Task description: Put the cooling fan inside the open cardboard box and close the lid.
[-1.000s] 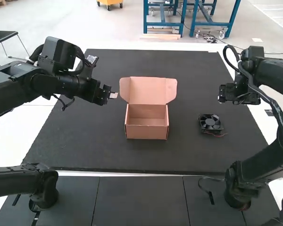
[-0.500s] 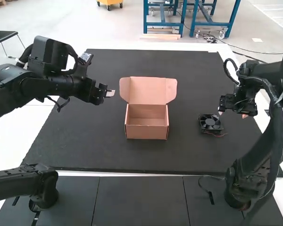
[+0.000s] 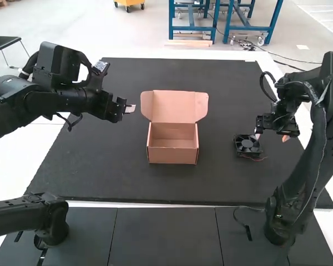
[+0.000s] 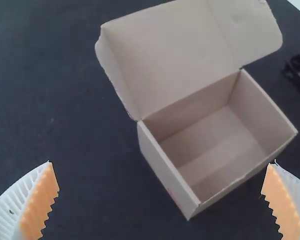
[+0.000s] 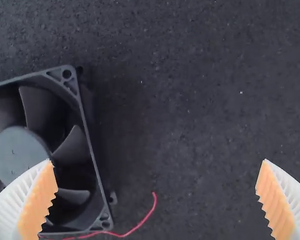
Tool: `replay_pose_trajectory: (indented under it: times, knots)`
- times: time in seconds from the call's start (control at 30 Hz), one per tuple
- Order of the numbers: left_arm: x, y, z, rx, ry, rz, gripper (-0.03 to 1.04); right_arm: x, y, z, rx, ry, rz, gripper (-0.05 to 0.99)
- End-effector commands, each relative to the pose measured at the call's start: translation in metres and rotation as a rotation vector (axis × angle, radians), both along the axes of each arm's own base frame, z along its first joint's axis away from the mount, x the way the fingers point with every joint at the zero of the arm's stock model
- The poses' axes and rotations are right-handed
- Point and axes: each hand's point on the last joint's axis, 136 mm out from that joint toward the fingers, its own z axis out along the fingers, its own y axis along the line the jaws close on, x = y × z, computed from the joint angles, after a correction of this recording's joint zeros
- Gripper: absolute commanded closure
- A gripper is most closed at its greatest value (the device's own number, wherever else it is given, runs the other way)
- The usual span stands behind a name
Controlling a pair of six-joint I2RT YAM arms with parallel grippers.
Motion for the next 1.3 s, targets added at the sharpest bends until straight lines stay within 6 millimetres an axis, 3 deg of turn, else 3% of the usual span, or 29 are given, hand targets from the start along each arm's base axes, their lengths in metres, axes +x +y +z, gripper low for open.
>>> replay_pose_trajectory:
  times: [0.0,0.3,0.97,1.27]
  knots:
    - [0.0,0.0,0.008,-0.001,-0.029,-0.003,0.05,0.009,-0.006,0.003,0.003,-0.008,-0.002,0.03]
    - [0.001,0.0,0.009,-0.004,-0.033,0.0,0.05,0.002,-0.004,-0.013,0.019,0.073,0.001,0.03]
    - [0.002,0.002,0.019,-0.016,-0.049,0.008,0.05,0.005,-0.01,-0.026,0.002,0.119,-0.007,0.03]
    - [0.003,0.001,0.022,-0.021,-0.056,0.009,0.05,-0.006,-0.008,-0.034,0.004,0.196,0.003,0.03]
